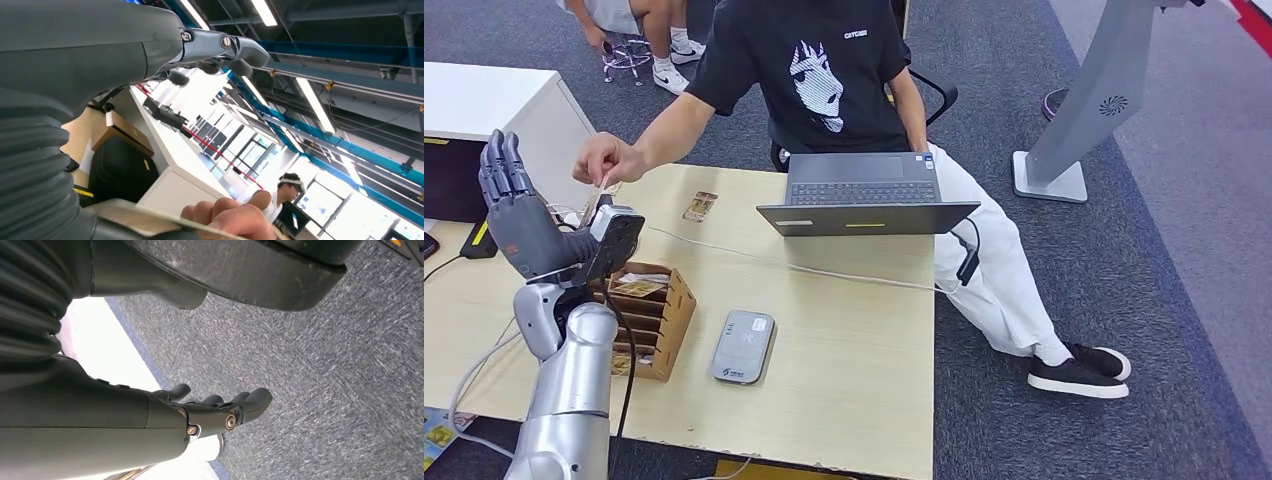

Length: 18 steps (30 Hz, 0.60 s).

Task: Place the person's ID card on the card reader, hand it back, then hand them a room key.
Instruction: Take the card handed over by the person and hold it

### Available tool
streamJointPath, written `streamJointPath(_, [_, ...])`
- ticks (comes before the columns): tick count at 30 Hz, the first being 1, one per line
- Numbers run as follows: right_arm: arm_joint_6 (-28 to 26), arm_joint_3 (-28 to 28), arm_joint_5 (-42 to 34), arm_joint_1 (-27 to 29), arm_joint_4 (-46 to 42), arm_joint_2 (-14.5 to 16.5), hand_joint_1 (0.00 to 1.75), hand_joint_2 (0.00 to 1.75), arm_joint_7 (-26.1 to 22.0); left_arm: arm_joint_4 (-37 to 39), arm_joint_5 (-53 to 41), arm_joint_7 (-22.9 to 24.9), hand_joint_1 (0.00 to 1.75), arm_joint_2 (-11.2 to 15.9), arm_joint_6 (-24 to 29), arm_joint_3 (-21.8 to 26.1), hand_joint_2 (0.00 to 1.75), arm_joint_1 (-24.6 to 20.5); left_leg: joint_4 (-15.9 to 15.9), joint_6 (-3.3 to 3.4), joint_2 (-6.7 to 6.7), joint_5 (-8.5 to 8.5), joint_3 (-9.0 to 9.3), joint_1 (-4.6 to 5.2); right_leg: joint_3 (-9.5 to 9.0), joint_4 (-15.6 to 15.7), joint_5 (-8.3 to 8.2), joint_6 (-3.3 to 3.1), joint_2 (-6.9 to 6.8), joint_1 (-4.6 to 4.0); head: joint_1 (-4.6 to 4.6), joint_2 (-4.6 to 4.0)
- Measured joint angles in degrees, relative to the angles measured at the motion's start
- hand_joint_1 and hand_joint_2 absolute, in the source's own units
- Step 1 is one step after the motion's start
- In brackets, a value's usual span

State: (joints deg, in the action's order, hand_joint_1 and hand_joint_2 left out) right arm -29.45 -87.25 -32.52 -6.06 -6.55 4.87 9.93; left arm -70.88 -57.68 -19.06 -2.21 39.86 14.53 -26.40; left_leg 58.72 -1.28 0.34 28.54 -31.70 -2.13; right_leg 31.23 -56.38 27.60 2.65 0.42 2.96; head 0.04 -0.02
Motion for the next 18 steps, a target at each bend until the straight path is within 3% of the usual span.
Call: streamJointPath(18, [-0.45,0.0,-0.68,-0.02,-0.18,0.09,0.0,1.75,0.21,-1.2,7.92,-3.78,1.75,-0.23,0.2,-1.15,1.75,-0.01,0.0,0.0,0.02,0.0,-0.01,0.0,0.02,0.0,0.0,0.0,0.04,0.0,0.01,0.0])
